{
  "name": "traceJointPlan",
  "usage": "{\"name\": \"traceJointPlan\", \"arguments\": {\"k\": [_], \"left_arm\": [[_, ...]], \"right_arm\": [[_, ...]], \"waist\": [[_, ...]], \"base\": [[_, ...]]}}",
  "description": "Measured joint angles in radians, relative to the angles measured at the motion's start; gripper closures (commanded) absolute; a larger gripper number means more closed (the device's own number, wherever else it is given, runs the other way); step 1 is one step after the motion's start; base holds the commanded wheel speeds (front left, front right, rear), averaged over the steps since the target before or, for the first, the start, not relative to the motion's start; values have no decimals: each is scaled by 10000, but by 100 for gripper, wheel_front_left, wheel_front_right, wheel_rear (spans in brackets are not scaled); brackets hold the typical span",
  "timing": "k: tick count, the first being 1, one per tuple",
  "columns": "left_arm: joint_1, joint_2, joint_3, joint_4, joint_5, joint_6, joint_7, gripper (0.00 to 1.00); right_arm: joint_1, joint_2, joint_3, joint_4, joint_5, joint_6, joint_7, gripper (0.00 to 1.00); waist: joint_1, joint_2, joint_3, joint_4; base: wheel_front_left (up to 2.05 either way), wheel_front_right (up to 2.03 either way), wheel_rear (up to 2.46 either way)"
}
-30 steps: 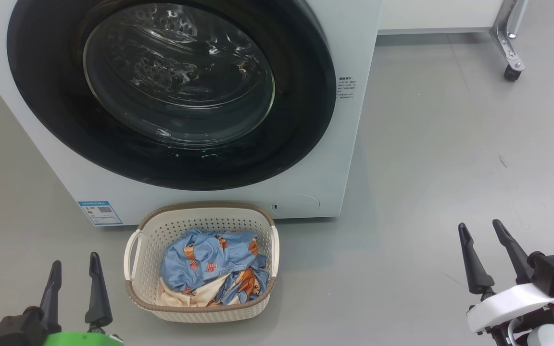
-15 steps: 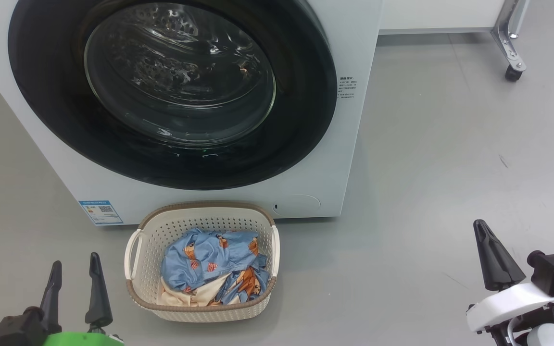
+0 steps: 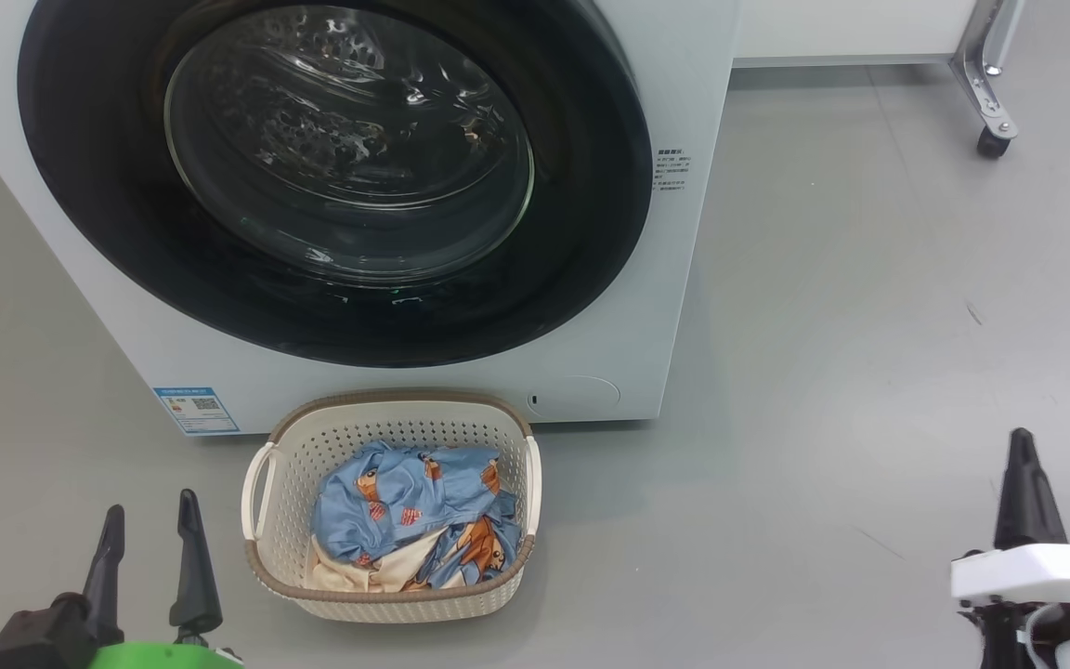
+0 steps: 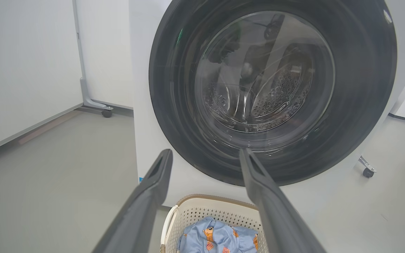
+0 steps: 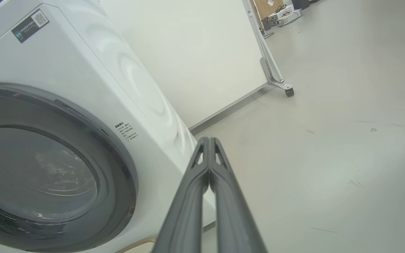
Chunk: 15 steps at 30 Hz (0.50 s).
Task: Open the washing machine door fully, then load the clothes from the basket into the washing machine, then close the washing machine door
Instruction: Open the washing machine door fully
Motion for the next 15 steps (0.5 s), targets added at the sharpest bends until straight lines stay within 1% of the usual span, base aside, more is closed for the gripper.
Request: {"name": "traceJointPlan", "arguments": {"k": [4,5,6,7,12,15], "left_arm": [[7,-2,-140,46,2,0,0,0],[16,-2,-198,58,0,0,0,0],[28,-2,-228,59,0,0,0,0],[28,-2,-228,59,0,0,0,0],[62,-2,-368,50,0,0,0,0],[88,0,-453,36,2,-2,0,0]], "right_arm": [[-1,203,-677,46,1758,0,0,100],[-3,238,-1003,142,2849,0,0,100],[-4,226,-1087,219,3352,0,-2,100],[-4,226,-1087,219,3352,0,-2,100],[-54,221,-1463,570,5593,0,-2,100],[-206,196,-1444,704,6840,0,-10,100]], "waist": [[0,0,15,74],[0,0,26,117],[0,0,35,138],[0,0,35,138],[0,0,128,262],[0,0,215,336]], "base": [[0,0,0],[0,0,0],[0,0,0],[0,0,0],[0,0,0],[0,0,0]]}}
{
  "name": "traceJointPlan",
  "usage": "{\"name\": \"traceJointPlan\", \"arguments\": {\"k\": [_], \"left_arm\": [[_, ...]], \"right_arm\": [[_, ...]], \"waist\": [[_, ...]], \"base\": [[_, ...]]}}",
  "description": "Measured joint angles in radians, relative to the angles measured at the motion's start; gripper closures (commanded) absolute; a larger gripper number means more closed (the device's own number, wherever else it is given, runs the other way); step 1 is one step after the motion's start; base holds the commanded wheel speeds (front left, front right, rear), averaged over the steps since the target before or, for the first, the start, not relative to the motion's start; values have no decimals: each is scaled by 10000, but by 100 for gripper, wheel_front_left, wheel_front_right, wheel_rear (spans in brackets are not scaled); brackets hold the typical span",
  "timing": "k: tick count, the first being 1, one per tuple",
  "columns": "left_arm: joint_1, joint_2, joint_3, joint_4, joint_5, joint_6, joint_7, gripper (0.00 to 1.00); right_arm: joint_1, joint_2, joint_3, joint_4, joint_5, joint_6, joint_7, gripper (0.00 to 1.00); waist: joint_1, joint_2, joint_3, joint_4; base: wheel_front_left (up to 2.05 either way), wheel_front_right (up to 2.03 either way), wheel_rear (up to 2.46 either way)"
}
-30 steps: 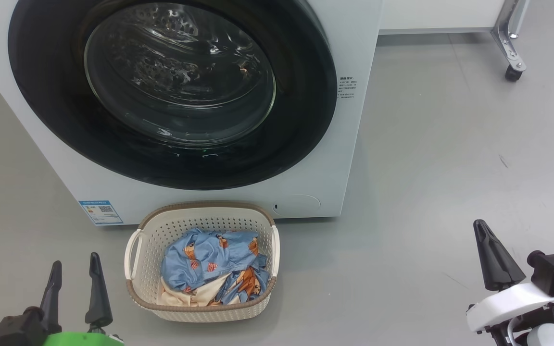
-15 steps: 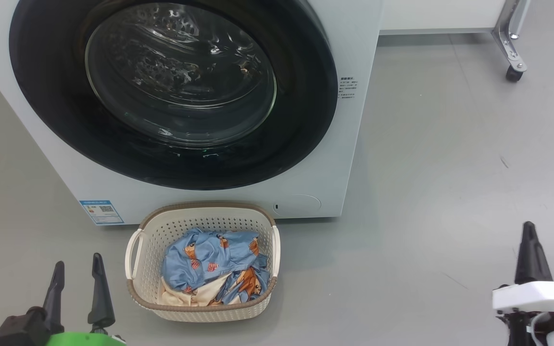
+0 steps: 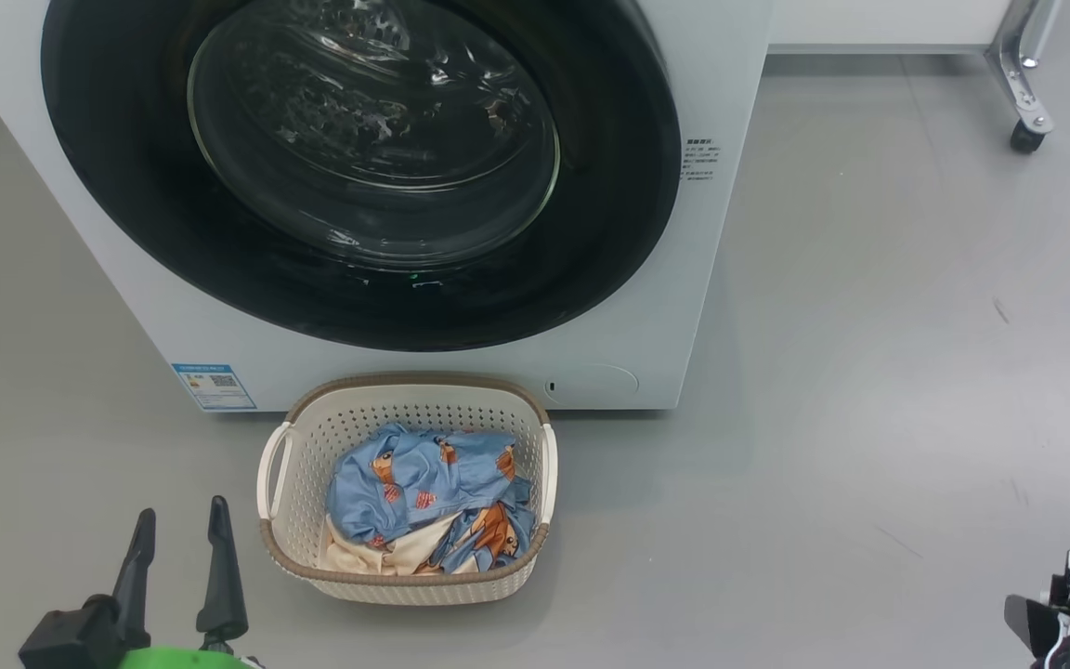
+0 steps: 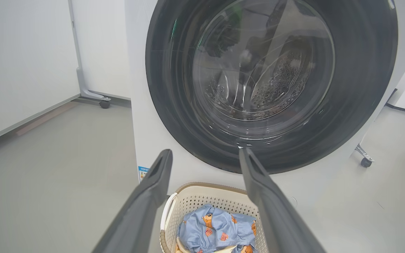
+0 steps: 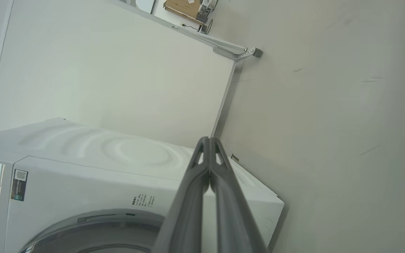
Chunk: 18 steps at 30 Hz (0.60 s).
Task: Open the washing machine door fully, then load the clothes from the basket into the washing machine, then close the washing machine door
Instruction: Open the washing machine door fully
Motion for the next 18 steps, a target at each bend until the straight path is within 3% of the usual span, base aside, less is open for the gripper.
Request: {"name": "traceJointPlan", "arguments": {"k": [6,18], "left_arm": [[-2,0,-144,-86,2,0,0,0],[-22,0,-265,-500,-77,0,0,0]], "right_arm": [[-297,-69,-405,-2,1743,0,667,100],[-1273,-1369,-1200,-69,3693,0,2591,100]], "waist": [[0,0,237,148],[0,0,999,357]], "base": [[0,0,0],[0,0,0]]}}
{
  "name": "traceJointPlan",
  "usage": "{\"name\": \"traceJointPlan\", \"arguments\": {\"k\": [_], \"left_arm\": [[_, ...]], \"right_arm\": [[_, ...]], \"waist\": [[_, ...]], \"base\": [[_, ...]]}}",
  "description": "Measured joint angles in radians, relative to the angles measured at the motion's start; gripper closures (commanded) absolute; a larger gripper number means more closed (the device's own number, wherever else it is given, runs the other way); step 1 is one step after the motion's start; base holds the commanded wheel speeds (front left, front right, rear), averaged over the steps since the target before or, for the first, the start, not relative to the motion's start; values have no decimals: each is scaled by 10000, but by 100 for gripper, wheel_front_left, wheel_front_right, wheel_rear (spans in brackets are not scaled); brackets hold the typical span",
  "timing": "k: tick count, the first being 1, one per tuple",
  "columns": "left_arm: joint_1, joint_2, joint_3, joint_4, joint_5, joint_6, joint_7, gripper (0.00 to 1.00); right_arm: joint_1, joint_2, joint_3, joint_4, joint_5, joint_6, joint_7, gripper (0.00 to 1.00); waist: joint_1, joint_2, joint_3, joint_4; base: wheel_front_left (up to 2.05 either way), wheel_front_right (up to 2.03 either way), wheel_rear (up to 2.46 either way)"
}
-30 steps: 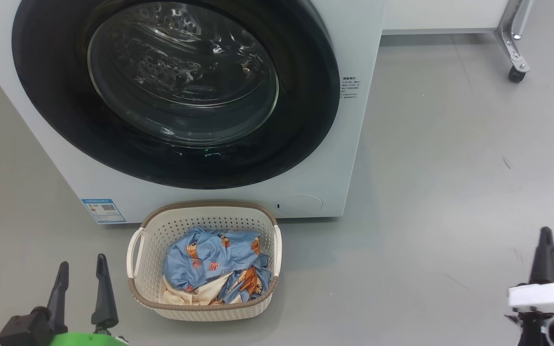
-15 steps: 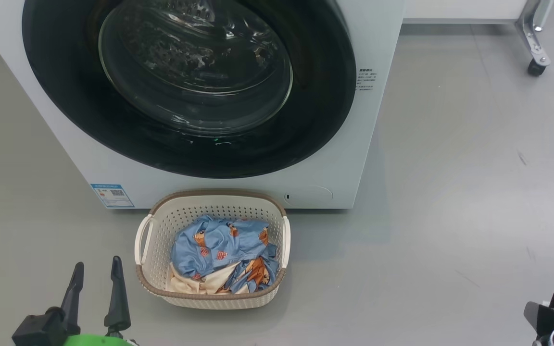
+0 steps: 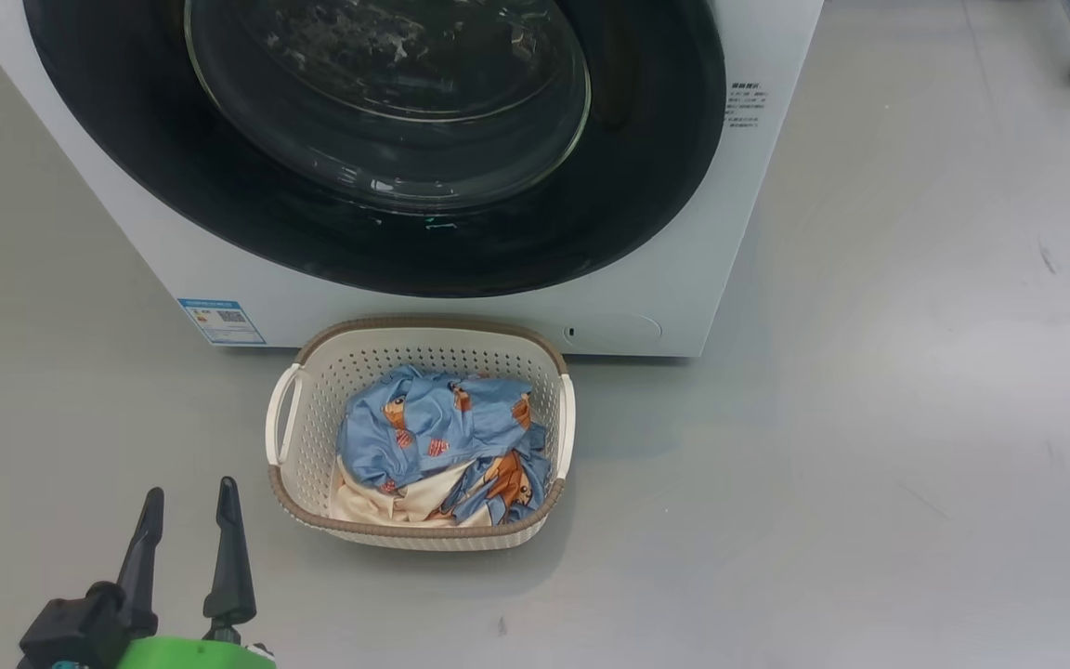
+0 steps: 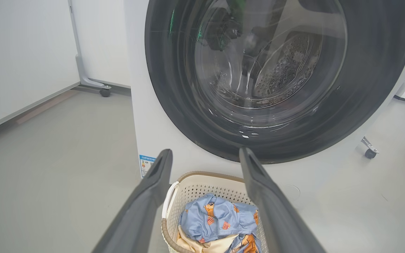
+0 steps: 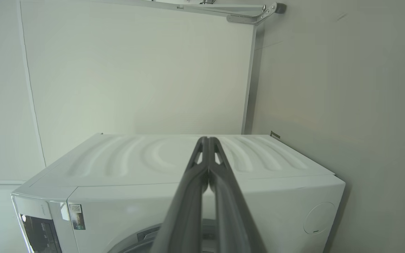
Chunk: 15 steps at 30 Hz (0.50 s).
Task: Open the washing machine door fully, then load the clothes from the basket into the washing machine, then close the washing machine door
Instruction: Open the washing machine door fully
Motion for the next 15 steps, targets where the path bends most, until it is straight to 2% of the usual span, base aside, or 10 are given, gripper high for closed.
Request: {"name": "traceJointPlan", "arguments": {"k": [15], "left_arm": [[-413,-2,-211,-476,35,0,0,0]], "right_arm": [[-1730,-1396,-107,-73,742,-2,1981,100]], "waist": [[0,0,1462,304]], "base": [[0,0,0]]}}
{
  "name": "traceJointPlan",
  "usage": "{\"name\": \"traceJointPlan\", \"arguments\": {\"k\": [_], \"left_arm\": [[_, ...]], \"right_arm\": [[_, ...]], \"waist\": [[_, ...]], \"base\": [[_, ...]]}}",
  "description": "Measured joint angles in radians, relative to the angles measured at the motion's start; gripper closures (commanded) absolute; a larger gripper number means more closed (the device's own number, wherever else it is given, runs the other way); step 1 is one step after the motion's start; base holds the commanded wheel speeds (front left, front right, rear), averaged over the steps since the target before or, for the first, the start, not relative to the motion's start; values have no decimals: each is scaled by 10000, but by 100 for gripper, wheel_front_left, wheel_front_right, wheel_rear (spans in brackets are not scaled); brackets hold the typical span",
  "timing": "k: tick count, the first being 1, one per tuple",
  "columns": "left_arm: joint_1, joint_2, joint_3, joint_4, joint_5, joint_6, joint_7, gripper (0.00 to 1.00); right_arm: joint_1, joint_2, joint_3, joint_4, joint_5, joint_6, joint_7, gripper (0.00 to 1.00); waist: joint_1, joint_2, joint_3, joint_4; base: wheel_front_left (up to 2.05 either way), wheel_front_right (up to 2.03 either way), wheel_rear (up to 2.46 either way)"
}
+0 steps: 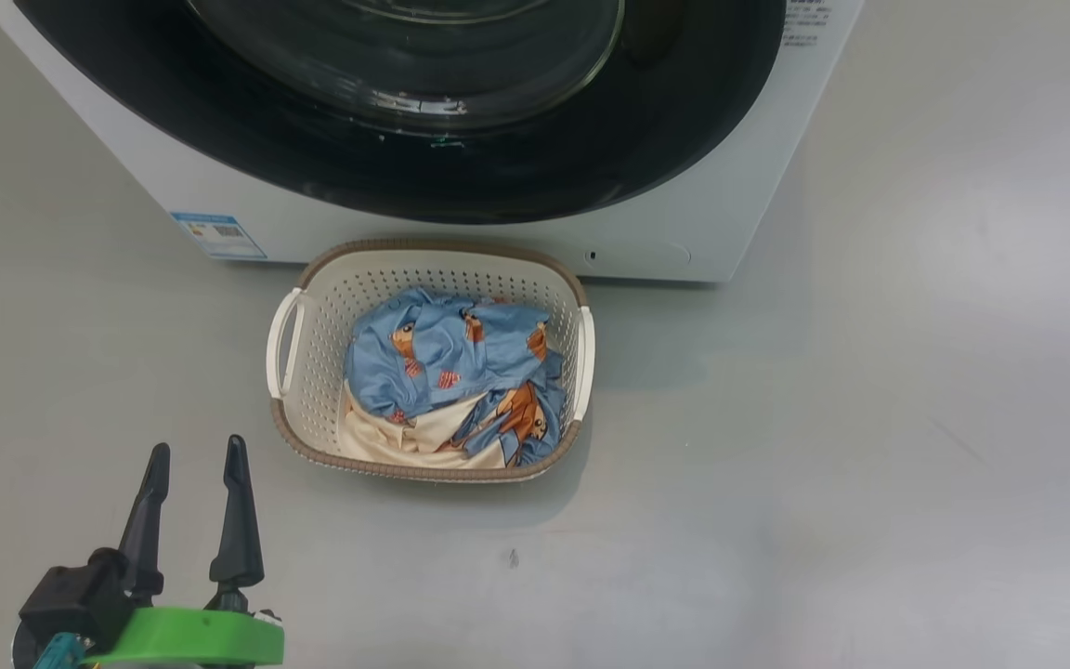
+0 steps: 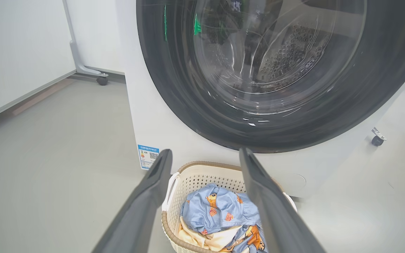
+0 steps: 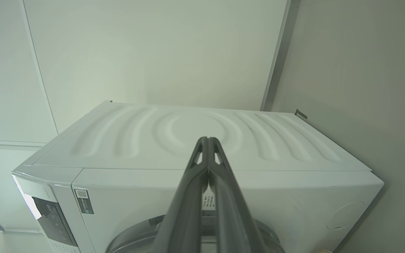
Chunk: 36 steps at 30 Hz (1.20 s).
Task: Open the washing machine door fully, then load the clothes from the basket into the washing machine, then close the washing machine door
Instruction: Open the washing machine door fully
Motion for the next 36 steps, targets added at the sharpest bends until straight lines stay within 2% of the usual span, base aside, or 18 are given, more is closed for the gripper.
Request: {"name": "traceJointPlan", "arguments": {"k": [11,36], "left_arm": [[-266,-2,-19,-157,15,0,-2,0],[-655,-8,-318,-182,-221,0,-2,0]], "right_arm": [[-1344,-376,443,77,186,0,1047,100],[-4091,-732,2088,134,-190,0,2755,100]], "waist": [[1,0,905,168],[0,0,1769,652]], "base": [[0,0,0],[0,0,0]]}}
